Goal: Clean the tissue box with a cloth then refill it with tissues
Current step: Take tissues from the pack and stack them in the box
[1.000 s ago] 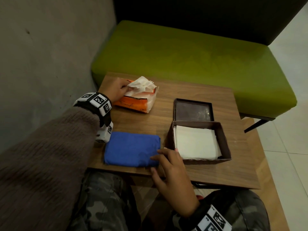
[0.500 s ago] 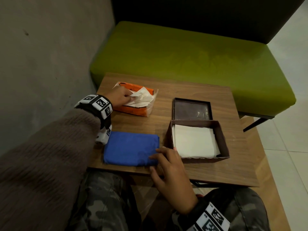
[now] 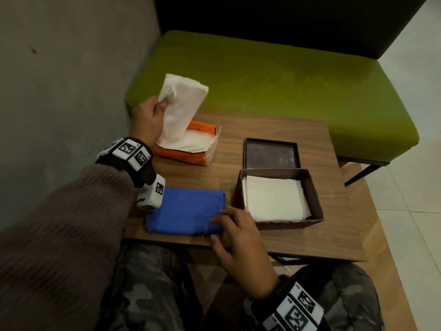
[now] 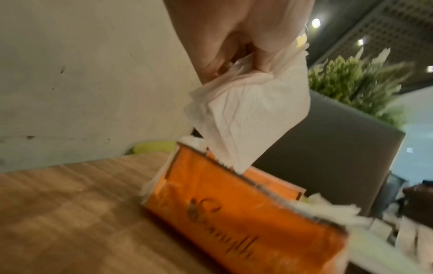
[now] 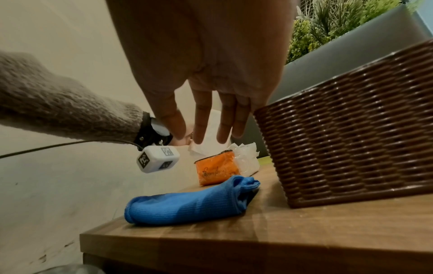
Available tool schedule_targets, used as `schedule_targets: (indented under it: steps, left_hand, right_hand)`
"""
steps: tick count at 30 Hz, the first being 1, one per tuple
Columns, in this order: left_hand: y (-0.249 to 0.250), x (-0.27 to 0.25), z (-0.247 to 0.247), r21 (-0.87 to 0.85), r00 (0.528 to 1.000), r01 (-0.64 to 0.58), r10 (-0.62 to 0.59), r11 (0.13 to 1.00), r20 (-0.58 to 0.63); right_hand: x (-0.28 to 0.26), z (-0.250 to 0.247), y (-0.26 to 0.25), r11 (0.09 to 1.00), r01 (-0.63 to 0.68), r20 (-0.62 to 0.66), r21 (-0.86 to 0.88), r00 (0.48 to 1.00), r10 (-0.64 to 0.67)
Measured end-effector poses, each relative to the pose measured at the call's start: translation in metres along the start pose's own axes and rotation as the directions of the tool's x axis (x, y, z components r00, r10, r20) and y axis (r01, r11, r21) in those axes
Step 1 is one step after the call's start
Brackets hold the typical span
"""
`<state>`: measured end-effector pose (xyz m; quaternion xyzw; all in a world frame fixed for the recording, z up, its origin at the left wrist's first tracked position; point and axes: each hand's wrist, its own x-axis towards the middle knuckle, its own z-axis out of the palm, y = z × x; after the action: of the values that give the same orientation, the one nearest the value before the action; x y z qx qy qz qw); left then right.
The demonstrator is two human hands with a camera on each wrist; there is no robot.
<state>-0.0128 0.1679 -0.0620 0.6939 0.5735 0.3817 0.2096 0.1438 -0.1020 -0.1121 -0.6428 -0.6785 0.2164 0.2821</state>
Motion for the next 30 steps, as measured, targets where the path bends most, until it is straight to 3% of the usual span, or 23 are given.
schedule_targets:
  steps: [2,4,6,8,11,16,18,19,22,26,28,30]
  left_hand:
    - [0.009,-0.002,-0.012,-0.107,0.997,0.067,-0.071,0.992,-0.027]
    - [0.018,-0.010,-0.024,-0.308,0.979,0.200,-0.202,0.930,0.025]
    - [0.031,-0.031,-0.031,-0.576,0.938,0.341,-0.308,0.743,0.158]
    - [0.044,-0.060,-0.035,-0.740,0.910,0.409,-0.294,0.534,0.292]
    - [0.060,-0.110,-0.033,-0.766,0.860,0.511,-0.254,0.390,0.444]
    - [0.088,-0.187,-0.027,-0.628,0.713,0.700,-0.271,0.339,0.647]
    - [0.100,-0.205,-0.026,-0.606,0.680,0.727,-0.219,0.323,0.700]
    - [0.105,-0.212,-0.027,-0.608,0.673,0.731,-0.181,0.310,0.717]
    - [0.116,-0.227,-0.027,-0.580,0.634,0.766,-0.172,0.277,0.754]
    - [0.117,-0.240,-0.024,-0.546,0.634,0.765,-0.256,0.341,0.730]
    - [0.118,-0.241,-0.024,-0.569,0.648,0.757,-0.255,0.321,0.718]
    - [0.121,-0.242,-0.024,-0.593,0.676,0.731,-0.238,0.338,0.698]
  right_hand:
    - [0.001,-0.003,-0.002,1.000,0.003,0.008,0.006,1.000,-0.003]
    - [0.005,-0.011,-0.007,0.999,-0.022,0.029,0.030,0.999,0.021]
    - [0.010,-0.020,-0.012,0.992,-0.066,0.010,0.105,0.998,0.066]
    - [0.013,-0.029,-0.016,0.977,-0.071,-0.068,0.200,0.994,0.086]
    - [0.015,-0.045,-0.025,0.930,-0.141,-0.097,0.339,0.978,0.183]
    - [0.011,-0.060,-0.025,0.643,-0.389,0.116,0.660,0.898,0.424]
    - [0.003,-0.061,-0.024,0.500,-0.417,0.183,0.759,0.874,0.451]
    - [-0.002,-0.063,-0.024,0.474,-0.417,0.186,0.776,0.869,0.459]
    - [-0.014,-0.070,-0.024,0.536,-0.370,0.122,0.759,0.889,0.441]
    - [-0.029,-0.078,-0.024,0.569,-0.324,0.107,0.756,0.918,0.381]
    - [-0.035,-0.085,-0.024,0.551,-0.327,0.119,0.768,0.918,0.378]
    - [-0.039,-0.091,-0.022,0.475,-0.340,0.143,0.812,0.904,0.403]
